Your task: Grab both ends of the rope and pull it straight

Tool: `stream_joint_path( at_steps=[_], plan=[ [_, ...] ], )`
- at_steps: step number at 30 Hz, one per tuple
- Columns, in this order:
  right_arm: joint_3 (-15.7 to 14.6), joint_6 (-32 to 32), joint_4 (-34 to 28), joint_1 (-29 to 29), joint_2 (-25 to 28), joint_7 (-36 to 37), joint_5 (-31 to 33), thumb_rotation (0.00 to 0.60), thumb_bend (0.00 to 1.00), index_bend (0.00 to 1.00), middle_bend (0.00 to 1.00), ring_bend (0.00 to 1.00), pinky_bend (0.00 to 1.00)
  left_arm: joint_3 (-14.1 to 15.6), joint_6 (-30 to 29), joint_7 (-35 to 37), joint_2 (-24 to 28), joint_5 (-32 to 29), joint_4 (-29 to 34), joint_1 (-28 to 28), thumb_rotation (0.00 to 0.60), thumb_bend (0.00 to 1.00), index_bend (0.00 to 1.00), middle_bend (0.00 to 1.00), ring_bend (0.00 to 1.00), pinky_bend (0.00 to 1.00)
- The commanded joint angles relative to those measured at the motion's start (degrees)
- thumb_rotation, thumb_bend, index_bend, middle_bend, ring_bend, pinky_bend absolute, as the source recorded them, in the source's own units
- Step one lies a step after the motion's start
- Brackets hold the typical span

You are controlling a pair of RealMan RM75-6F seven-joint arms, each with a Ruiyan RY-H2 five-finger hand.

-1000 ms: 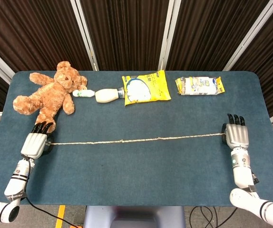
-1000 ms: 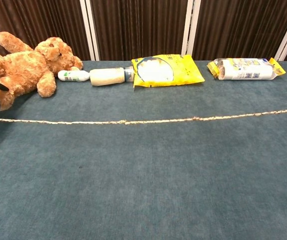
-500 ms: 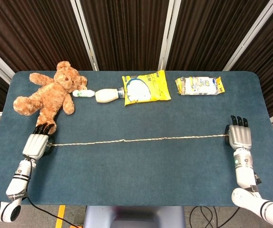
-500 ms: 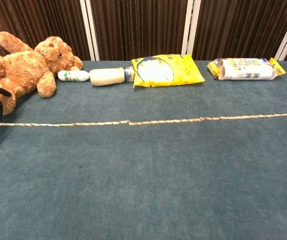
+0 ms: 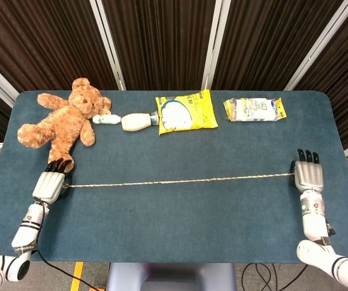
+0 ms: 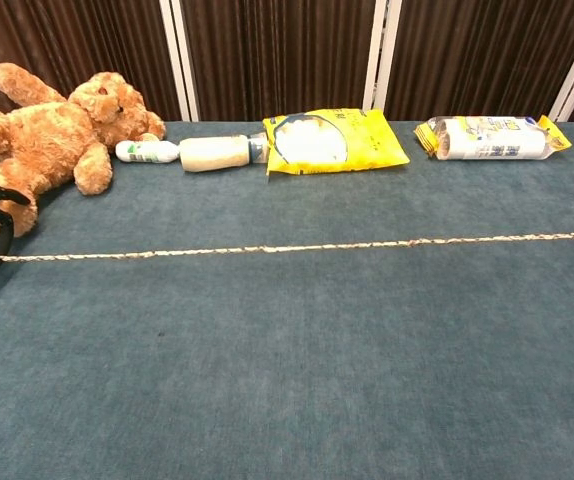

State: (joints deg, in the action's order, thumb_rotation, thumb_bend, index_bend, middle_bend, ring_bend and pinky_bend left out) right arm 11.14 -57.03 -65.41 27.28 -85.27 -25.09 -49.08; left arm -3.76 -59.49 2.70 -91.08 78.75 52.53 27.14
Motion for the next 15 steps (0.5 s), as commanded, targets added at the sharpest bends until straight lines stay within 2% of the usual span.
stream_joint_path(
  at_steps=[1, 15],
  plan=[
    [-0.1, 0.3, 0.7, 0.0, -0.4, 0.3, -0.2, 0.6, 0.56, 0.8, 0.17, 0.0, 0.0, 0.1, 0.2, 0.2, -0.4, 0.0, -0.6, 0.1, 0.6, 0.43, 0.63, 0.1, 0.0, 0.11],
    [-0.2, 1.5, 2.9, -0.1, -1.3, 1.0, -0.8, 0.6, 0.56, 0.76, 0.17, 0.0, 0.0, 0.4, 1.0, 0.5, -1.6, 0.5, -2.3, 0.3, 0.6, 0.43, 0.62, 0.1, 0.0, 0.11]
  ],
)
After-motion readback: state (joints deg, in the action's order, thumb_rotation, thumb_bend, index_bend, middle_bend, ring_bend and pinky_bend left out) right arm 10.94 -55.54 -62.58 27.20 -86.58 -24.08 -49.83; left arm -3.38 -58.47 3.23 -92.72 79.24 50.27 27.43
